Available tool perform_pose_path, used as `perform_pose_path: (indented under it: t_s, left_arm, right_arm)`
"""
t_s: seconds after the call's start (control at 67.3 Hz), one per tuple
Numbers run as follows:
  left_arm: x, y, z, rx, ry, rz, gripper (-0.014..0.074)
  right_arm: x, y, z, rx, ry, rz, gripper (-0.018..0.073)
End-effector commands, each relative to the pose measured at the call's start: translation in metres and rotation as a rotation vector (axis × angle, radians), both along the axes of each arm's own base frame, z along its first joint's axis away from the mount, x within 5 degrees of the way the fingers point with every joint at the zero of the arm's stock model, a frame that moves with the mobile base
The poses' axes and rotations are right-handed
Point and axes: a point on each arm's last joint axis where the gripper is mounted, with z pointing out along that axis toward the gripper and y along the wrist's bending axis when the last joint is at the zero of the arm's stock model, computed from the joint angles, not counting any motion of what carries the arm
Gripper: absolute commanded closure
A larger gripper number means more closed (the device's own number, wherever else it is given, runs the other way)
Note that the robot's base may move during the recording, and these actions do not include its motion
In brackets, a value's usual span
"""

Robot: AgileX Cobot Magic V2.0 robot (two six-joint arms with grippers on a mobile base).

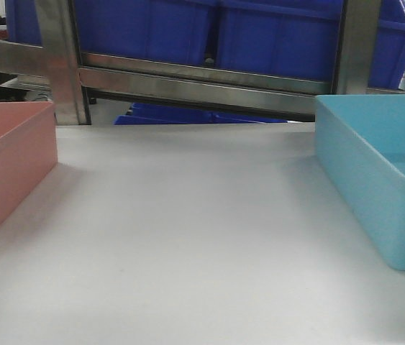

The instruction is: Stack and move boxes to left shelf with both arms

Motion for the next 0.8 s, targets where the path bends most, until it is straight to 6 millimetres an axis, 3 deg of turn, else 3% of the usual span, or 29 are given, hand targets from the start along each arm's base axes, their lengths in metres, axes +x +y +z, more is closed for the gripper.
perform_pose_path:
  t_s: [0.0, 0.134, 0.431, 0.639, 0.788]
  left_arm:
    - [0.013, 0.016, 0.01, 0.033, -0.048, 0.017, 0.0153]
    - [0.043, 0.035, -0.017, 0.036, 0.005, 0.032, 0.0153]
    - [0.097, 0.055, -0.099, 0.056, 0.141, 0.028, 0.0157]
    - [0.113, 0.061, -0.146, 0.043, 0.239, 0.021, 0.0158]
    - [0.114, 0.061, -0.155, 0.023, 0.266, 0.025, 0.0224]
  right_arm:
    - [-0.002, -0.001, 0.011, -0.008, -0.104, -0.012, 0.0538]
    - [-0.002, -0.001, 0.01, -0.008, -0.102, -0.012, 0.0538]
    - [-0.002, -0.001, 0.008, -0.007, -0.076, -0.008, 0.0538]
    - [-0.002, -0.001, 0.008, -0.007, -0.076, -0.008, 0.0538]
    - [-0.002, -0.001, 0.008, -0.007, -0.076, -0.008, 0.0538]
